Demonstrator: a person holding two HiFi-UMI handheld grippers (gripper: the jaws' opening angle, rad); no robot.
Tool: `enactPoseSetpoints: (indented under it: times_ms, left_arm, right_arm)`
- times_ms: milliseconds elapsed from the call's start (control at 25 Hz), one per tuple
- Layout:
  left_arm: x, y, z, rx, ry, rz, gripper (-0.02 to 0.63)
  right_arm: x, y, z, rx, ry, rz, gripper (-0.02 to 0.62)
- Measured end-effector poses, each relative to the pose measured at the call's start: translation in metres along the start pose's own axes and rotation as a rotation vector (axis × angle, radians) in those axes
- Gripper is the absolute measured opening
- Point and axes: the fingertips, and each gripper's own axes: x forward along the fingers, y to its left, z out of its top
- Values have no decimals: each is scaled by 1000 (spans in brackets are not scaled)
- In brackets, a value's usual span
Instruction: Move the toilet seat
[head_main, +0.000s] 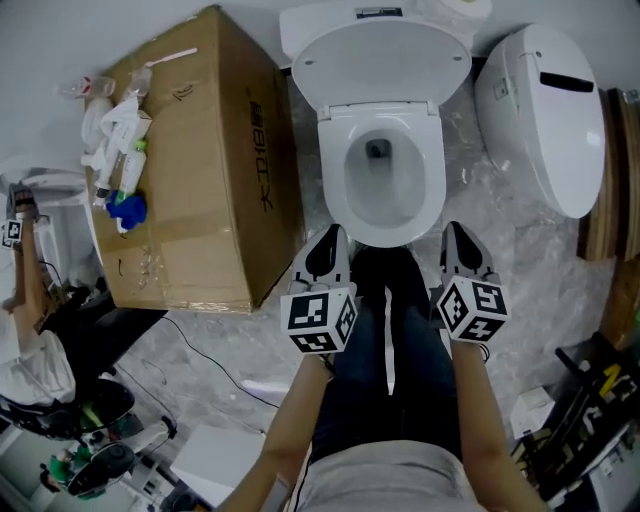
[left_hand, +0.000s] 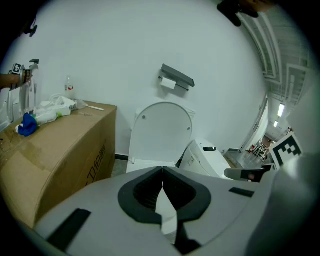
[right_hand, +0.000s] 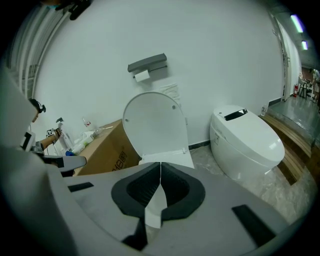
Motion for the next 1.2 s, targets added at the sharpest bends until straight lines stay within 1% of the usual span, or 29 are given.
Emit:
enactPoseSetpoints:
  times_ms: [240, 400, 600, 760, 920, 1040, 1200]
  left_arm:
    - [23, 13, -22, -36, 31, 23, 17]
    - [41, 17, -40, -51, 65, 9, 17]
    - [63, 20, -69, -79, 121, 4, 17]
    - [79, 19, -92, -80, 163, -13, 18]
    - [90, 30, -111, -99, 192, 7, 18]
    - [96, 38, -126, -95, 222, 24, 20]
    - [105, 47, -143, -65, 253, 24, 20]
  right_arm:
    - [24, -16, -25, 45, 32, 14, 18]
    - [41, -27, -46, 69, 69, 38, 18]
    - [61, -41, -71, 76, 117, 57, 18]
    - [75, -51, -87, 51, 153, 60, 18]
    - [88, -60, -102, 50, 176, 47, 18]
    - [98, -66, -111, 65, 175, 48, 18]
    - [110, -71, -126, 74, 172, 51, 18]
